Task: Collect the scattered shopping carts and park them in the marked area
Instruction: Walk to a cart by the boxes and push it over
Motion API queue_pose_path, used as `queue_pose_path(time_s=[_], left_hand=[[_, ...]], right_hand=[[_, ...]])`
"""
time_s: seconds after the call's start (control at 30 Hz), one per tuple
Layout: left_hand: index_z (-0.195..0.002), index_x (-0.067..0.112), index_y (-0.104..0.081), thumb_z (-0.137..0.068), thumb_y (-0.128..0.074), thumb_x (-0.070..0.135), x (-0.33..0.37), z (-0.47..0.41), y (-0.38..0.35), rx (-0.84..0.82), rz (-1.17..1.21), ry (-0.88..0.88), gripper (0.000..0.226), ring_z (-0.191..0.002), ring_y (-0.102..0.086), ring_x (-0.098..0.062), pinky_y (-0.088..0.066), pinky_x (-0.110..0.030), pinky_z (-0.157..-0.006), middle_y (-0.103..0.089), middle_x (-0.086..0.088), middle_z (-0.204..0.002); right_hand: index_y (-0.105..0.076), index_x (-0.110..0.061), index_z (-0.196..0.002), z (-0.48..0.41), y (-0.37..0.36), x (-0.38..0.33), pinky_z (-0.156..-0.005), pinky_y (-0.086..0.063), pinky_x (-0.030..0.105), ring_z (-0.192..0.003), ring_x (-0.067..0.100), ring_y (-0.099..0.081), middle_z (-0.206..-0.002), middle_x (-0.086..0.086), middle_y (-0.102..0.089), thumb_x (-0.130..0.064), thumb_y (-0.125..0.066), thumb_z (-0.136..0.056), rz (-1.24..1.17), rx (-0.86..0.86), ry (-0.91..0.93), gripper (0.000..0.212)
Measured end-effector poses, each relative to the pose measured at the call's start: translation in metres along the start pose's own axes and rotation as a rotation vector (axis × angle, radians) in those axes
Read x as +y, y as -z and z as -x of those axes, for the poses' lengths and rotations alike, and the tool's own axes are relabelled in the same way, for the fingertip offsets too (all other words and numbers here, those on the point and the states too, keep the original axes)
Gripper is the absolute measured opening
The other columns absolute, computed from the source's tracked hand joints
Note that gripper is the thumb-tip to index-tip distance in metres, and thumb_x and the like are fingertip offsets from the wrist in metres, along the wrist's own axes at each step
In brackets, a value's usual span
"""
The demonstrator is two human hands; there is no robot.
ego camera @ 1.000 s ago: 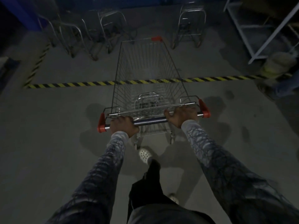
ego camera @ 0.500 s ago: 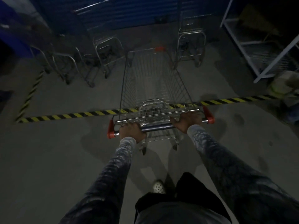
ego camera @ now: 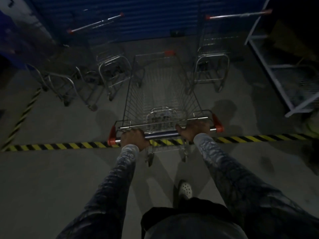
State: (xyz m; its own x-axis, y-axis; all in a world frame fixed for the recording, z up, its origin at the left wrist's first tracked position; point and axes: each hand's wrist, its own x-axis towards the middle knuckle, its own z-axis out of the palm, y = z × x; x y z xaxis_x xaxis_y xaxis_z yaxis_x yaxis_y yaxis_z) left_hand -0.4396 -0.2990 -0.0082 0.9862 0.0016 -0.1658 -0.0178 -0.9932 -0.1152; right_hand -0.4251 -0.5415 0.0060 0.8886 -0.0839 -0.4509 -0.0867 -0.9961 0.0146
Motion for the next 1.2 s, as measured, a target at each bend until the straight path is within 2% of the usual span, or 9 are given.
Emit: queue_pose_path(time_s=[0.2,0.4,0.53,0.63,0.77,0.9,1.03,1.2], left_hand=[[-0.098,0.021,-0.073,-0.071,-0.057,0.046,0.009,-0.116,0.016,-0.057,0.057,0.033,0.04,-0.093,-0.068,-0.029,-0.051,-0.036,-0.082,-0.072,-0.004,-0.098],[-0.092,0.022,-0.072,-0.071,-0.054,0.053,0.005,-0.233,0.021,0.002,-0.001,-0.006,0.041,-0.085,-0.069,-0.027,-0.047,-0.034,-0.071,-0.072,-0.001,-0.089],[-0.093,0.022,-0.071,-0.072,-0.054,0.05,-0.005,-0.322,0.032,-0.013,0.018,-0.018,0.039,-0.085,-0.069,-0.027,-0.044,-0.034,-0.068,-0.072,-0.001,-0.09],[-0.096,0.023,-0.07,-0.073,-0.055,0.051,-0.012,-0.382,0.046,-0.017,0.016,-0.041,0.04,-0.087,-0.068,-0.028,-0.043,-0.035,-0.069,-0.071,-0.002,-0.094],[-0.103,0.023,-0.071,-0.076,-0.058,0.051,-0.022,-0.453,0.059,-0.03,0.004,-0.05,0.041,-0.096,-0.067,-0.031,-0.046,-0.036,-0.075,-0.071,-0.006,-0.104],[-0.1,0.024,-0.071,-0.076,-0.056,0.05,-0.028,-0.514,0.071,-0.04,0.024,-0.068,0.039,-0.095,-0.068,-0.031,-0.048,-0.037,-0.077,-0.072,-0.004,-0.101],[-0.103,0.026,-0.072,-0.074,-0.055,0.053,-0.028,-0.571,0.079,-0.062,0.015,-0.049,0.043,-0.097,-0.068,-0.031,-0.049,-0.039,-0.082,-0.072,-0.004,-0.102],[-0.105,0.025,-0.072,-0.075,-0.061,0.052,-0.013,-0.639,0.091,-0.031,-0.046,0.018,0.043,-0.099,-0.066,-0.033,-0.046,-0.037,-0.083,-0.071,-0.006,-0.103]], right_hand=[[-0.051,-0.017,-0.142,-0.109,0.053,0.0,-0.106,-0.034,0.046,-0.133,0.03,-0.048,-0.146,0.007,-0.052,-0.079,-0.012,-0.087,-0.017,-0.01,0.032,0.092],[-0.067,-0.016,-0.12,-0.221,0.095,-0.011,-0.099,-0.039,0.043,-0.117,0.028,-0.059,-0.125,0.007,-0.066,-0.079,-0.012,-0.086,0.051,0.063,0.013,0.089],[-0.067,-0.021,-0.123,-0.301,0.133,-0.024,-0.104,-0.034,0.048,-0.123,0.029,-0.055,-0.134,0.005,-0.061,-0.079,-0.005,-0.085,0.069,0.046,0.013,0.094],[-0.06,-0.022,-0.134,-0.35,0.163,-0.036,-0.111,-0.024,0.054,-0.134,0.031,-0.046,-0.145,0.005,-0.053,-0.08,-0.011,-0.087,0.042,0.019,-0.018,0.089],[-0.053,-0.026,-0.141,-0.406,0.196,-0.053,-0.116,-0.018,0.055,-0.139,0.03,-0.041,-0.15,0.003,-0.049,-0.078,-0.018,-0.089,-0.02,0.019,-0.018,0.082],[-0.058,-0.022,-0.136,-0.462,0.219,-0.06,-0.11,-0.027,0.05,-0.131,0.029,-0.049,-0.142,0.005,-0.056,-0.079,-0.012,-0.087,0.006,0.038,-0.02,0.088],[-0.066,-0.034,-0.121,-0.516,0.234,-0.06,-0.099,-0.036,0.045,-0.117,0.028,-0.059,-0.125,0.003,-0.066,-0.081,0.001,-0.074,0.034,0.085,0.029,0.094],[-0.073,-0.018,-0.108,-0.576,0.272,-0.057,-0.093,-0.04,0.036,-0.115,0.029,-0.061,-0.119,0.01,-0.069,-0.076,-0.024,-0.091,-0.001,0.194,0.016,0.077]])
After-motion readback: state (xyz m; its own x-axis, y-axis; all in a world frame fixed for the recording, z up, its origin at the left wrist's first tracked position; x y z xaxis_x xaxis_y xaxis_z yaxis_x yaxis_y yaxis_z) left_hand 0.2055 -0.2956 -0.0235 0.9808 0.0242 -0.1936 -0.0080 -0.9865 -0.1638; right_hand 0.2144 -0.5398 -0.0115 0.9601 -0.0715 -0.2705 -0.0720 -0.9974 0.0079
